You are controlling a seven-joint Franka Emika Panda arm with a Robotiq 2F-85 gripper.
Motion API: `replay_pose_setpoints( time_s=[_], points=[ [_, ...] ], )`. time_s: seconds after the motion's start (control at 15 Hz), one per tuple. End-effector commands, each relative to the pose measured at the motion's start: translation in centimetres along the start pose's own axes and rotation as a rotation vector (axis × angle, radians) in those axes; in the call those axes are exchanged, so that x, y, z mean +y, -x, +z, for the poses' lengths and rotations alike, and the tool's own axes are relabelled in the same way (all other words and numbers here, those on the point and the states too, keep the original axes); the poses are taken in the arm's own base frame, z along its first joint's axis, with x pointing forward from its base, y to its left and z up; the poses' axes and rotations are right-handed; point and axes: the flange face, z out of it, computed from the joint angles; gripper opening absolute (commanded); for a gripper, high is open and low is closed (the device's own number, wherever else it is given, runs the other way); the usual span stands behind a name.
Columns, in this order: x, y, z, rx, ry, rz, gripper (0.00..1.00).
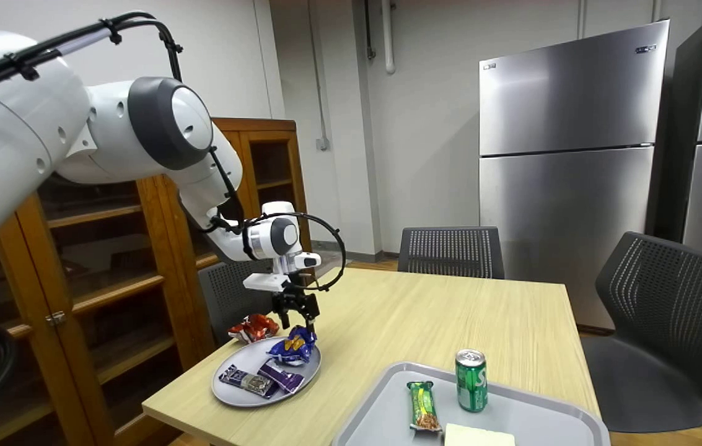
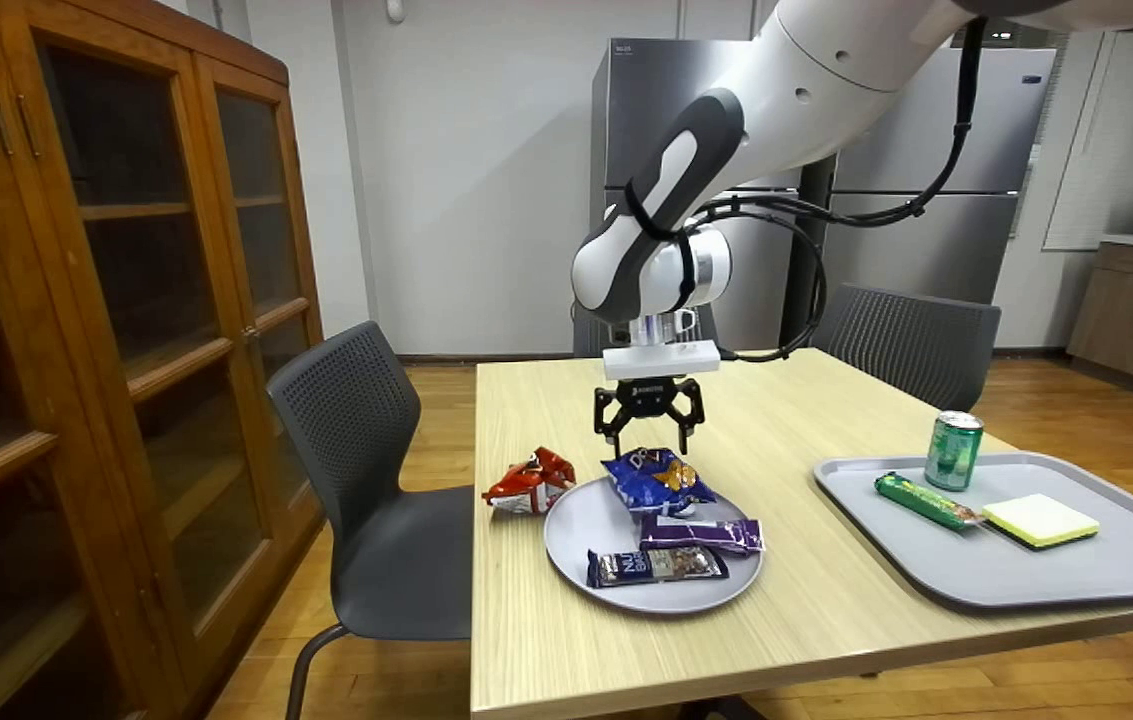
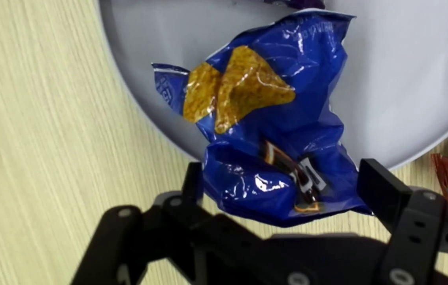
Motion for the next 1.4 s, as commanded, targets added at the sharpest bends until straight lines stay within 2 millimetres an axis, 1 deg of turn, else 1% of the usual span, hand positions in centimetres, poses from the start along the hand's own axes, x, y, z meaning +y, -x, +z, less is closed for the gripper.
replay_pose_setpoints(
  time_s=[0.0, 0.2, 0.33, 0.73, 1.0, 1.33],
  points=[
    [1.4, -0.2, -1.1, 0.019, -0.004, -0.113, 1.00],
    [2.2, -0.2, -1.2, 0.022, -0.020, -0.227, 1.00],
    [2.4, -0.1, -1.1, 0.012, -0.042, -0.284, 1.00],
    [1.6, 1.2, -0.3, 0.006, -0.043, -0.397, 1.00],
    [1.4, 1.8, -1.0, 0.027, -0.042, -0.466, 1.00],
    [1.8, 1.9, -2.2, 0.058, -0.052, -0.471, 1.00]
  ],
)
